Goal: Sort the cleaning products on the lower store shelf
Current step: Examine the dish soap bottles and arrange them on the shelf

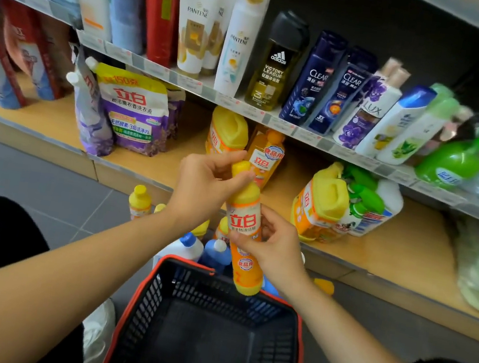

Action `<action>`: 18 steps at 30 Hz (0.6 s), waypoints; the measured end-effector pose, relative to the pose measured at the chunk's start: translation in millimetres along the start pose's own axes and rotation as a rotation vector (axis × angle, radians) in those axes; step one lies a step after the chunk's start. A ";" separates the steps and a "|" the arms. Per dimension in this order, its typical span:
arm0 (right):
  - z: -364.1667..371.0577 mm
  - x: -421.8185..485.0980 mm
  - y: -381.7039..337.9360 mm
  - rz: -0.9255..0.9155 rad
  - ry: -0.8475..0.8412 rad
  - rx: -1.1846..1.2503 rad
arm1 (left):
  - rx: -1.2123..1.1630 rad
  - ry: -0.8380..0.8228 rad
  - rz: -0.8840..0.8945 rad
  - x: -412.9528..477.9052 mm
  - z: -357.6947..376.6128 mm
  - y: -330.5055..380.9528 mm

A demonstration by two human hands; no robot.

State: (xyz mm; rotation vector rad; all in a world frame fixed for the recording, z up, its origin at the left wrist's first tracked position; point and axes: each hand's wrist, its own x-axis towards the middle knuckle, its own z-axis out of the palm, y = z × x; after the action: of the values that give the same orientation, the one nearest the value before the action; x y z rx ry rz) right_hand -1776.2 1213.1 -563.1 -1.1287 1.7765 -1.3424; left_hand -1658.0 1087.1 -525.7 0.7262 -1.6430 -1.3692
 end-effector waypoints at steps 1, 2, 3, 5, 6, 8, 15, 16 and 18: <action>-1.5 -1.9 2.5 -0.011 0.037 -0.059 | 0.049 0.005 0.018 -1.5 1.9 -2.8; -3.2 -4.1 5.2 -0.018 0.078 -0.111 | 0.097 0.008 0.035 -3.0 3.7 -5.8; -5.3 -6.2 8.1 -0.031 0.120 -0.151 | 0.134 0.010 0.051 -4.4 5.8 -8.1; -8.4 -11.6 11.5 -0.066 0.195 -0.202 | 0.159 0.008 0.084 -6.4 10.5 -11.6; -8.8 -13.1 12.6 -0.077 0.218 -0.219 | 0.155 0.005 0.103 -6.8 12.9 -13.5; -9.5 -12.9 17.2 -0.079 0.240 -0.244 | 0.113 -0.014 0.118 -6.6 17.5 -16.6; -15.7 -7.6 32.4 -0.037 0.177 -0.189 | -0.128 -0.210 -0.077 9.7 14.6 -28.3; -17.7 -7.5 34.6 -0.026 0.152 -0.153 | -0.154 -0.256 -0.105 11.1 14.5 -30.2; -21.5 -5.9 38.6 0.001 0.098 -0.084 | -0.192 -0.345 -0.152 12.8 15.3 -33.0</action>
State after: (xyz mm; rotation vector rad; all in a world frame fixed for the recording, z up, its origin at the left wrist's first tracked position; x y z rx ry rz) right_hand -1802.1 1231.6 -594.2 -1.1238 1.9196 -1.3546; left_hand -1680.2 1075.8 -555.0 0.5316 -1.7110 -1.8146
